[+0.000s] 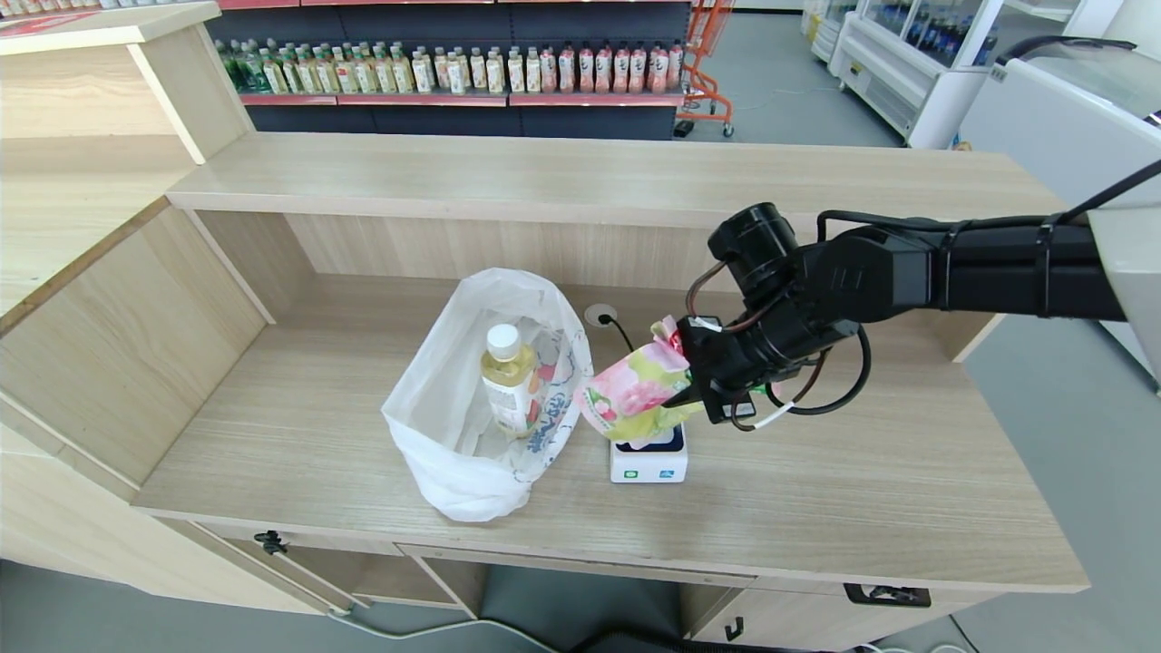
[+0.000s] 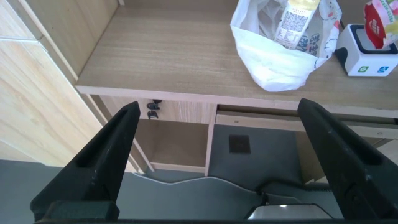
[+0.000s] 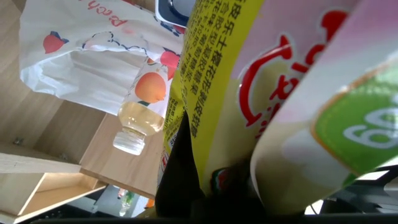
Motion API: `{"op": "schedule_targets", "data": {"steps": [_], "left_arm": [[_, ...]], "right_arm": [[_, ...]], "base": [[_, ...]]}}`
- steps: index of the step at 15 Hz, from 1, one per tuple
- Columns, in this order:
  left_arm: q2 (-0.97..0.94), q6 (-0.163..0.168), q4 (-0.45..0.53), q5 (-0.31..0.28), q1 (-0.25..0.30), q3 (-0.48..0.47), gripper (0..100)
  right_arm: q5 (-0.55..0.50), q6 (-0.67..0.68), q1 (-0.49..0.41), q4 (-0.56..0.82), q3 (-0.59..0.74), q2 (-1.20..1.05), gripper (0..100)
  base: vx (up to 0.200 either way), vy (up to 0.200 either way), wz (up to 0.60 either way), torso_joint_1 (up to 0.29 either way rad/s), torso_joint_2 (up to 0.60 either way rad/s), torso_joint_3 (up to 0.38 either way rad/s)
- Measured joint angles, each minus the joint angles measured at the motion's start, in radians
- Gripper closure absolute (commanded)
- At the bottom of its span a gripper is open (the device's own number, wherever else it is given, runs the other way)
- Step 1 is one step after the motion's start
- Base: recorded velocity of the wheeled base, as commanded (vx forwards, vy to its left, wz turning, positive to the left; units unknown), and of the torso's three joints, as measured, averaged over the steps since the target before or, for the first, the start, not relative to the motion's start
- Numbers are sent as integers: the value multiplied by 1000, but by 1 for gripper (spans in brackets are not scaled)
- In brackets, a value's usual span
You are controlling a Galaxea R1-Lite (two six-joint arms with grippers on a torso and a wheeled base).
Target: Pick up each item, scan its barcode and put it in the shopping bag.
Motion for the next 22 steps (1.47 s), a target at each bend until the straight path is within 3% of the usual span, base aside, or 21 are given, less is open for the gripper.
{"op": "schedule_targets", "data": {"steps": [10,13,16,22], "left_arm": [[0,0,0,0,0,0,0],[0,0,0,0,0,0,0],[0,0,0,0,0,0,0],[0,0,0,0,0,0,0]], "right_arm": [[-7,-1,10,3,-10,-10,100],[-35,-96,12,11,-24,-88,100],[-176,-416,60,-17,51,-237,100],[-366,-1301,182,-449,635,-522,100]], "base": [[0,0,0,0,0,0],[0,0,0,0,0,0],[0,0,0,0,0,0],[0,0,0,0,0,0]]}}
